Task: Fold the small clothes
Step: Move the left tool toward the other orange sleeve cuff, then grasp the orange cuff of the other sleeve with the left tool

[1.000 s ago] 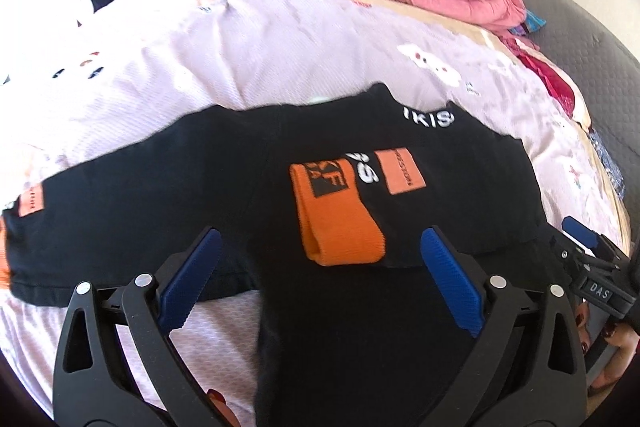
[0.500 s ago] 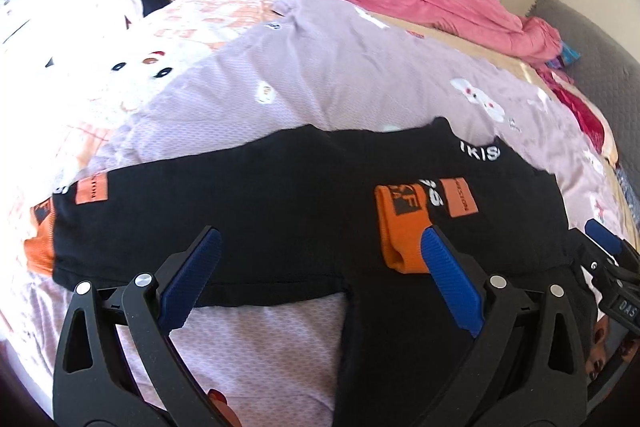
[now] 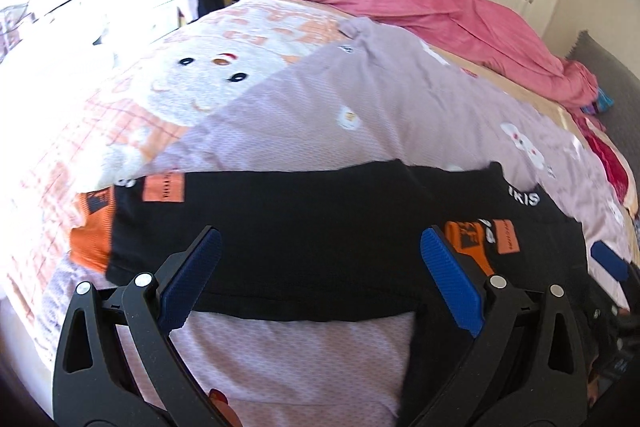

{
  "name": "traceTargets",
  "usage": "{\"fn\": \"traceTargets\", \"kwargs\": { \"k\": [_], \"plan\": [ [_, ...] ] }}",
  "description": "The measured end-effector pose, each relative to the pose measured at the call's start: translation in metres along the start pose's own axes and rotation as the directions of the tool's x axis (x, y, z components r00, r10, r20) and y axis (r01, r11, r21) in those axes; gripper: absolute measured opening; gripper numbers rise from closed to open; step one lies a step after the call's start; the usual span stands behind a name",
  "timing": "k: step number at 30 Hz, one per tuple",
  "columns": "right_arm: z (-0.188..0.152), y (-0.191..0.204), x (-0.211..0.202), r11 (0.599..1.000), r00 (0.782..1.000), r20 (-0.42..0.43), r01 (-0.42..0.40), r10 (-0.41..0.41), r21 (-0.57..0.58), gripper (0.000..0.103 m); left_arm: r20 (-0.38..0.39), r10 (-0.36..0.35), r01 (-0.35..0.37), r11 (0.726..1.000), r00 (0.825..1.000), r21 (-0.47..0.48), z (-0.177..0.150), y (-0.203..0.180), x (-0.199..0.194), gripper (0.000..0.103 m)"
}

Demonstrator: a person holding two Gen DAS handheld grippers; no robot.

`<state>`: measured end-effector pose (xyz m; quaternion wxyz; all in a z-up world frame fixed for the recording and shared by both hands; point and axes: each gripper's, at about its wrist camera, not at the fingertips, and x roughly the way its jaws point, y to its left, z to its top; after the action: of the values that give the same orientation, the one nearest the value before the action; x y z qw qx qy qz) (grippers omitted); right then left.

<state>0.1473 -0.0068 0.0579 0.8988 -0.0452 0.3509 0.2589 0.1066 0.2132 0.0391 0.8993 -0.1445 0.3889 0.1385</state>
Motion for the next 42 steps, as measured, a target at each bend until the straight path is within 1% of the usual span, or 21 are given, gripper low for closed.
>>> {"fn": "traceTargets", "kwargs": {
  "k": [3,5,6,7,9,13,16,18,20,24,27,31,36,38,39,40,42],
  "plan": [
    [0.0,0.013,0.006,1.0,1.0,-0.007,-0.015,0.015,-0.022,0.098,0.007,0.027,-0.027,0.999,1.0,-0.028,0.002,0.014,-0.001,0.094],
    [0.0,0.021,0.009,0.999,1.0,-0.012,-0.029,0.028,-0.034,0.098,0.01,0.092,-0.091,0.995,0.996,-0.039,0.003,0.024,0.001,0.094],
    [0.001,0.025,0.01,0.999,0.999,-0.013,-0.033,0.032,-0.039,0.098,0.009,0.14,-0.139,0.989,0.99,-0.043,0.003,0.029,0.003,0.094],
    [0.001,0.03,0.012,0.998,0.999,-0.012,-0.039,0.038,-0.049,0.098,0.004,0.17,-0.17,0.984,0.985,-0.046,0.003,0.034,0.004,0.094],
    [0.002,0.037,0.014,0.997,0.999,-0.013,-0.048,0.048,-0.061,0.098,-0.004,0.199,-0.199,0.978,0.98,-0.06,0.003,0.043,0.005,0.094],
    [0.006,0.053,0.019,0.993,0.997,-0.018,-0.07,0.069,-0.091,0.098,-0.013,0.204,-0.204,0.973,0.979,-0.106,0.004,0.061,0.003,0.094],
    [0.008,0.062,0.022,0.99,0.996,-0.02,-0.084,0.082,-0.113,0.098,-0.016,0.221,-0.222,0.967,0.975,-0.125,0.004,0.072,0.002,0.094],
    [0.01,0.071,0.025,0.986,0.995,-0.021,-0.101,0.099,-0.132,0.098,-0.022,0.239,-0.239,0.96,0.971,-0.145,0.004,0.082,0.001,0.094],
    [0.011,0.078,0.029,0.983,0.994,-0.025,-0.113,0.111,-0.147,0.098,-0.024,0.276,-0.276,0.946,0.961,-0.169,0.003,0.092,0.0,0.094],
    [0.012,0.093,0.037,0.975,0.99,-0.039,-0.139,0.135,-0.171,0.098,-0.041,0.29,-0.292,0.931,0.956,-0.218,0.002,0.11,0.002,0.094],
    [0.012,0.107,0.043,0.968,0.987,-0.049,-0.159,0.152,-0.192,0.098,-0.062,0.317,-0.322,0.915,0.946,-0.242,0.0,0.124,0.007,0.094],
    [0.011,0.122,0.051,0.961,0.985,-0.063,-0.171,0.161,-0.215,0.098,-0.102,0.328,-0.343,0.893,0.939,-0.292,-0.006,0.142,0.014,0.094],
    [0.012,0.126,0.058,0.962,0.982,-0.068,-0.184,0.174,-0.203,0.098,-0.15,0.335,-0.366,0.872,0.93,-0.324,-0.013,0.161,0.027,0.094],
    [0.012,0.125,0.059,0.964,0.981,-0.067,-0.191,0.182,-0.184,0.098,-0.196,0.313,-0.365,0.863,0.929,-0.348,-0.018,0.172,0.041,0.094],
    [0.011,0.124,0.06,0.965,0.981,-0.069,-0.193,0.184,-0.176,0.098,-0.202,0.3,-0.356,0.862,0.932,-0.36,-0.021,0.175,0.045,0.094],
    [0.011,0.123,0.061,0.967,0.98,-0.073,-0.193,0.184,-0.167,0.098,-0.201,0.293,-0.349,0.862,0.935,-0.367,-0.022,0.177,0.047,0.094],
    [0.009,0.121,0.064,0.968,0.98,-0.08,-0.194,0.184,-0.157,0.098,-0.168,0.285,-0.329,0.862,0.944,-0.386,-0.021,0.18,0.045,0.094]
  ]
}}
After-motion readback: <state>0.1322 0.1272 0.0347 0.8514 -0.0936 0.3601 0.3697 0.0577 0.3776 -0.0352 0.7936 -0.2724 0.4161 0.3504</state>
